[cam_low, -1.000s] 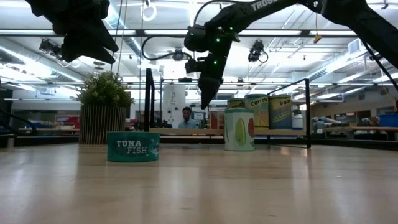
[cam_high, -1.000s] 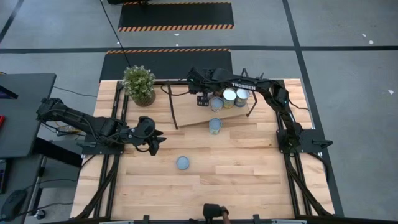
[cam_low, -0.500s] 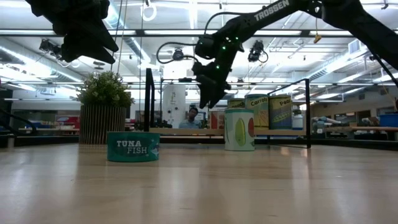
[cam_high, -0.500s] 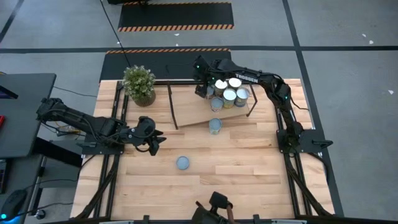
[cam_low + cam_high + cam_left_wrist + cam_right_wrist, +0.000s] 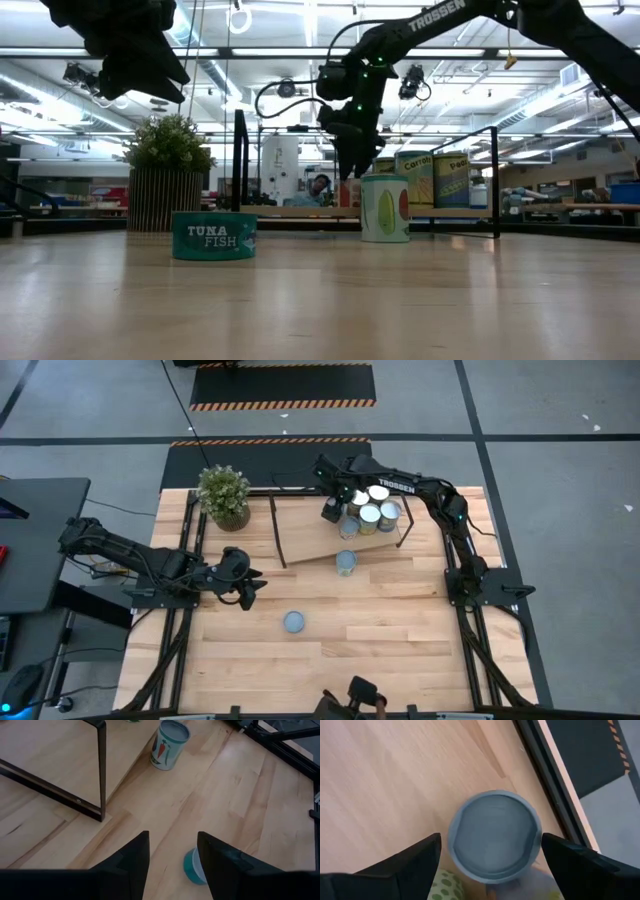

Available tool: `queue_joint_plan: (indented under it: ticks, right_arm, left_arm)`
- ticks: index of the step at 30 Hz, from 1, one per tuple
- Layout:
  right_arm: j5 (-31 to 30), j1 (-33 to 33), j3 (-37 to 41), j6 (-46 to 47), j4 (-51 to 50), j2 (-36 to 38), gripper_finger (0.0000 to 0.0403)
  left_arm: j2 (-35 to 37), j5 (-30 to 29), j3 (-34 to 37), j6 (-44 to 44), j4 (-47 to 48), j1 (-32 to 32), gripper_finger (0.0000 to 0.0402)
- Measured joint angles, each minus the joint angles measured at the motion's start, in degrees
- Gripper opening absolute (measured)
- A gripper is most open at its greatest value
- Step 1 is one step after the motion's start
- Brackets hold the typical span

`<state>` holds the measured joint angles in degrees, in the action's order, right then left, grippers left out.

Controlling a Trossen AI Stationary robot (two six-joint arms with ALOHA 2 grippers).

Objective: Pick and place cans onto a shelf
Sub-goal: Put the canned tomato can on the shelf

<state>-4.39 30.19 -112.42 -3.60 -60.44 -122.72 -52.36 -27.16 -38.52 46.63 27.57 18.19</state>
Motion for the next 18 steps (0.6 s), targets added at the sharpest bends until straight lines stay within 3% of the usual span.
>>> queue_joint_plan:
  ticks: [7, 13, 18]
  right_arm:
    - [-0.6, -0.2, -0.9, 0.0, 1.4, 0.0, 0.0352]
    - [-5.8, -0.1, -1.2, -1.5, 7.3, 0.0, 0.0352]
    - [-6.0, 2.5, 1.2, 0.9, 12.5, -0.1, 0.0352]
  left_arm:
    - [0.0, 0.0, 0.0, 0.1, 0.2, 0.0, 0.0172]
    - [0.0, 0.0, 0.0, 0.9, 0.1, 0.0, 0.0172]
    - [0.0, 0.0, 0.0, 2.3, 0.1, 0.0, 0.0172]
